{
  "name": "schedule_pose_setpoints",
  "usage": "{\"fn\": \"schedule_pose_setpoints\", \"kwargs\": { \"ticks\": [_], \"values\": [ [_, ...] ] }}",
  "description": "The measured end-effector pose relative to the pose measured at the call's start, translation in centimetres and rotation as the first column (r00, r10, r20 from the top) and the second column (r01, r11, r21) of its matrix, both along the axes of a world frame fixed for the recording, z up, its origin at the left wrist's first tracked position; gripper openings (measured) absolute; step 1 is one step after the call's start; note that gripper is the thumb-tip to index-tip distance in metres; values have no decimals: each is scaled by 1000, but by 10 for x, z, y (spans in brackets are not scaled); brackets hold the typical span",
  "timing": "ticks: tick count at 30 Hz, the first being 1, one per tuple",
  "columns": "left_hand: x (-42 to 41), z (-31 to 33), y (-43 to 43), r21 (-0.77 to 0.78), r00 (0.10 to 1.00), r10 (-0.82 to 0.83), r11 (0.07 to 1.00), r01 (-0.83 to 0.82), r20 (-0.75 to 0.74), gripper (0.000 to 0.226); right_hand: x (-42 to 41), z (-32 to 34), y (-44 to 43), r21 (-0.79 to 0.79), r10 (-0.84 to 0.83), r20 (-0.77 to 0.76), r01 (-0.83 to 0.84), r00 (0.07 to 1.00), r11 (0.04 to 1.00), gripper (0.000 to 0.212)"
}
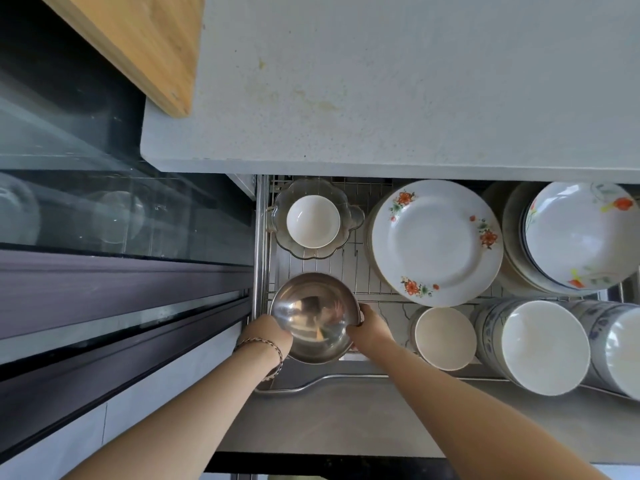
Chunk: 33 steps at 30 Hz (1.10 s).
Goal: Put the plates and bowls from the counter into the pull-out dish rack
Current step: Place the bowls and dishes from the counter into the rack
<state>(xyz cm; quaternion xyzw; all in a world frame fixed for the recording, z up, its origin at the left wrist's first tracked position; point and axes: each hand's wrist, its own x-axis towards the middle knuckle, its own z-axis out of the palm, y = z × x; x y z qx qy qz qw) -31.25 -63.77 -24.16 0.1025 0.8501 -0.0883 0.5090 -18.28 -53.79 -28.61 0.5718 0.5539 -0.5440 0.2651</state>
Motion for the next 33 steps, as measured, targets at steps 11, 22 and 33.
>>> {"fn": "schedule_pose_setpoints", "kwargs": {
  "ticks": [11, 22, 33],
  "values": [
    [7, 31, 16, 47, 994, 3, 999, 2, -109, 33, 23, 46, 37, 10, 185, -10, -185, 983, 983, 60],
    [-43, 191, 145, 708, 888, 447, 592, -385, 109, 14, -35, 215, 172, 381, 331, -214, -234, 919, 895, 35],
    [-191, 216, 311, 766, 649, 638, 139, -628, 415, 16, -161, 260, 288, 549, 294, -217, -133, 931, 825, 32]
  ]
}}
